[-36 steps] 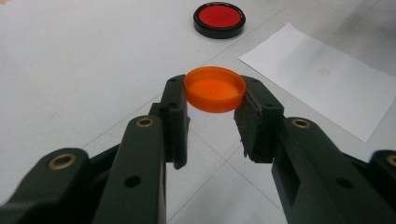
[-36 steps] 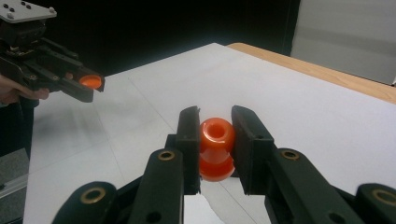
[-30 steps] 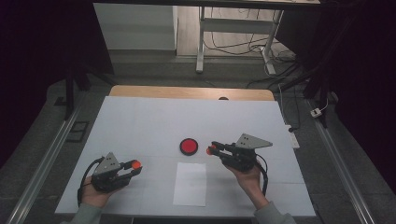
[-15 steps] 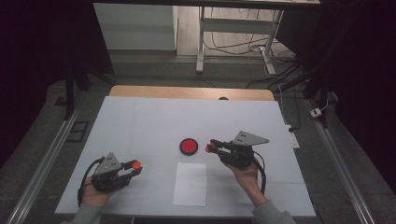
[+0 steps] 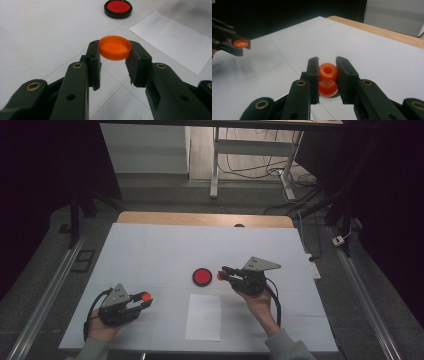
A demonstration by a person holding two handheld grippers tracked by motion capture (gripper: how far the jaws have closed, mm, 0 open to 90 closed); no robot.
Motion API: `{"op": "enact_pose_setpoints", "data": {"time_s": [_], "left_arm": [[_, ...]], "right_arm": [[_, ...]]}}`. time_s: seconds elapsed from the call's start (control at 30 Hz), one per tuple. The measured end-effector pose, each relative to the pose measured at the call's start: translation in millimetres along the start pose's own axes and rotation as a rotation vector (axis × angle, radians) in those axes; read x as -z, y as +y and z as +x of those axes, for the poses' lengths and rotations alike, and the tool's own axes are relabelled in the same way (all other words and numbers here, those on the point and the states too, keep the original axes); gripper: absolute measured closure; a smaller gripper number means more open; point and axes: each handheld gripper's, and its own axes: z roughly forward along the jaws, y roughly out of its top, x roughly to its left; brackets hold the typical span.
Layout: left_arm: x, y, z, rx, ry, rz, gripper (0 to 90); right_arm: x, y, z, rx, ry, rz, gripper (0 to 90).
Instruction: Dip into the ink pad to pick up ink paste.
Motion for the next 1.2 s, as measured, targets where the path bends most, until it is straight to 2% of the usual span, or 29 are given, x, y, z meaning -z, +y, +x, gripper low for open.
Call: {"op": "enact_pose_setpoints", "data": {"time_s": [0.5,0.73,1.2], "left_arm": [[-1.9,0.3,-0.6,-0.004,-0.006,0.005,65.3],[-1.1,0.8,-0.9,-0.003,-0.007,-0.001,65.3],[-1.4,1.1,-1.1,-0.006,-0.010,0.000,65.3]], "right_arm": [[-24.3,-2.2,-6.5,-0.023,0.023,0.047,73.6],[-32.8,-0.5,-7.6,-0.026,0.024,0.034,73.5],[-50.4,1.1,-9.0,-0.025,0.036,0.063,73.5]]}}
